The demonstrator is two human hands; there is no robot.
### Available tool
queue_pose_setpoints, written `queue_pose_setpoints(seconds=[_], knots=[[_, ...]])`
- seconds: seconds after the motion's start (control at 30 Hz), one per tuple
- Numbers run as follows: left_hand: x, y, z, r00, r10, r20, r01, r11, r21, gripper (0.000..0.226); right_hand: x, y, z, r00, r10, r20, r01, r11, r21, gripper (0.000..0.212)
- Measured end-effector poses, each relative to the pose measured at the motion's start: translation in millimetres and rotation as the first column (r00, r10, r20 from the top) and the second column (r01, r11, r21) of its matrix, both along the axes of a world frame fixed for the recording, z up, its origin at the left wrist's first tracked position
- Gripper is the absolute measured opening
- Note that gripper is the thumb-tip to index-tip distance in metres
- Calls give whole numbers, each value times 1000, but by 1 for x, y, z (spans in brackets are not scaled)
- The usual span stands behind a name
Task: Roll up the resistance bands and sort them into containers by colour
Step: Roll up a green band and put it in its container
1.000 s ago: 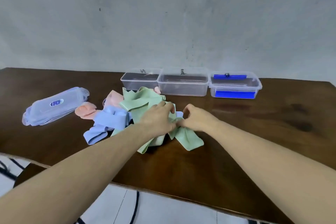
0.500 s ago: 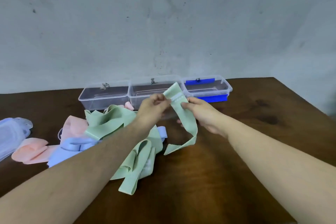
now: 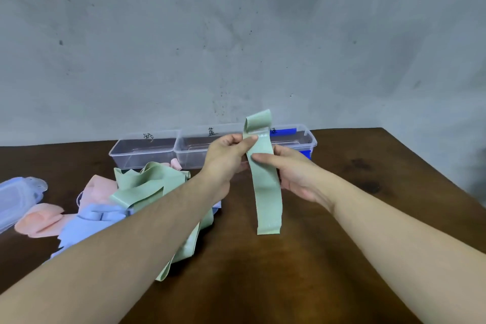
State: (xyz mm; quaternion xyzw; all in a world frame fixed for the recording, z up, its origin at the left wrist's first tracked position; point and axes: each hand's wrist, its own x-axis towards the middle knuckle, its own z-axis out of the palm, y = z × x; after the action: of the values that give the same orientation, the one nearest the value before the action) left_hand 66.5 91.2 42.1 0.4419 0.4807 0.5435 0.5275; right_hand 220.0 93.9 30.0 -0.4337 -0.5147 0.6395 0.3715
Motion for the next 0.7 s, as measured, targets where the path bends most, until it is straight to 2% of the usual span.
queue_pose_setpoints(seconds=[0.17, 0.27, 0.4, 0.5, 0.6, 0.7], knots=[[5, -11, 11, 998, -29, 48, 30, 999, -18, 17, 8, -9, 7, 999, -23, -31, 23, 1000, 3, 37], [3, -13, 18, 992, -80, 96, 84, 996, -38, 23, 9, -15, 16, 999, 19, -48, -18, 999, 33, 33], [3, -11, 16, 983, -75, 167, 88, 994, -72, 18, 15, -26, 15, 969, 158, 192, -178, 980, 92, 34], [2, -6, 6, 993, -52, 108, 62, 994, -87, 13, 19, -30, -5, 929, 263, 260, -266, 964, -27, 33], [-3, 1, -11, 1000, -6, 11, 6, 997, -83, 12, 21, -32, -23, 937, 264, 227, -230, 959, -166, 32], [-9, 12, -34, 998, 47, -41, -52, 989, -137, 14, 23, -32, -38, 923, 285, 259, -233, 949, -213, 29]])
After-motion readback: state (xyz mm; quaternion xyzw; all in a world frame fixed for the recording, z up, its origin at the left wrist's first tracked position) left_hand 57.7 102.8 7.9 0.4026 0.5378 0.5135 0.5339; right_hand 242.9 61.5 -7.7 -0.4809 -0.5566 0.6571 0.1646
